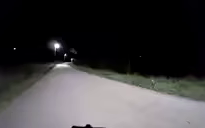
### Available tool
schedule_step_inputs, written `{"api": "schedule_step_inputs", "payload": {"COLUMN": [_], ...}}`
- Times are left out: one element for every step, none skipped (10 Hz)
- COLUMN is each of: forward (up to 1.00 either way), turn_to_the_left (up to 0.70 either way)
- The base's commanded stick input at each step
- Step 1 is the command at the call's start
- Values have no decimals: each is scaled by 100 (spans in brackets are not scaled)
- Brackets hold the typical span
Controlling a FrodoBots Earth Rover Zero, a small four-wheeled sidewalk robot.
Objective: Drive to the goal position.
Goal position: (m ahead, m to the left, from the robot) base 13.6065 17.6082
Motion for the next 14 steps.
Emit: {"api": "schedule_step_inputs", "payload": {"forward": [-45, -45, -45, -45, -45, -45, -45, -45, -45, -45, -45, -45, -45, -45], "turn_to_the_left": [27, 27, 27, 27, 27, 27, 27, 27, 27, 27, 27, 27, 27, 27]}}
